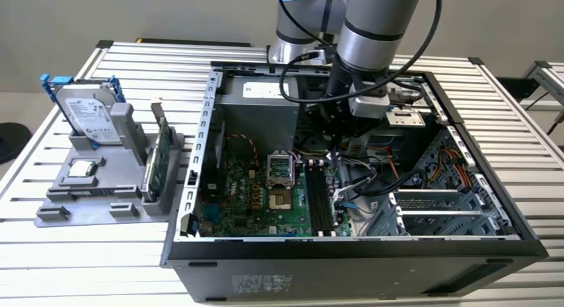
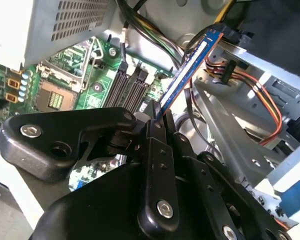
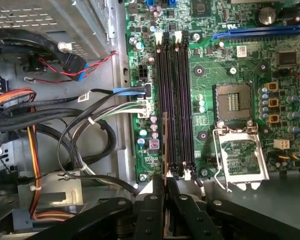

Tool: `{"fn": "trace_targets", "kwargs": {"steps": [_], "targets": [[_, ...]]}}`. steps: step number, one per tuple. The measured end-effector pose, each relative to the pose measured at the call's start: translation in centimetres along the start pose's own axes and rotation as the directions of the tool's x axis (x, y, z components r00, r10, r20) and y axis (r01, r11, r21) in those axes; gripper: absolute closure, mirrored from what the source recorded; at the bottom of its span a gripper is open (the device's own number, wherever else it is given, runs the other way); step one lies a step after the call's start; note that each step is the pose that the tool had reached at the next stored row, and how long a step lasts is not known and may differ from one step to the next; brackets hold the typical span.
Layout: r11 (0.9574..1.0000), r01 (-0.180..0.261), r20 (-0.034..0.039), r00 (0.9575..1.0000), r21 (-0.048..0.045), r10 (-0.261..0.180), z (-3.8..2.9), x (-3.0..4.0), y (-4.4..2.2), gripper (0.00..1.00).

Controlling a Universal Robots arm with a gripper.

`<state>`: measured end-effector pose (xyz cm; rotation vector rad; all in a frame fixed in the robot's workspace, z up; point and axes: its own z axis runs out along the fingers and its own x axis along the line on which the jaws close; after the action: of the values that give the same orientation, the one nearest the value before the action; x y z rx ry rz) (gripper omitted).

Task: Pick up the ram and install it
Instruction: 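Insert the ram into the slot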

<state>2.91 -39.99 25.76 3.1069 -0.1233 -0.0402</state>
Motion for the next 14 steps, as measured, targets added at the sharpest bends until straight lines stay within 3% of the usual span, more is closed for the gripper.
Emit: {"fn": "trace_targets", "kwargs": {"steps": [5,14], "targets": [[0.9995,0.032,-0.0004,0.9995,-0.0008,-0.032,0.31,0.05,0.36,1.0],[0.9992,0.04,-0.0003,0.9992,-0.001,-0.04,0.92,0.0,2.18,1.0]]}}
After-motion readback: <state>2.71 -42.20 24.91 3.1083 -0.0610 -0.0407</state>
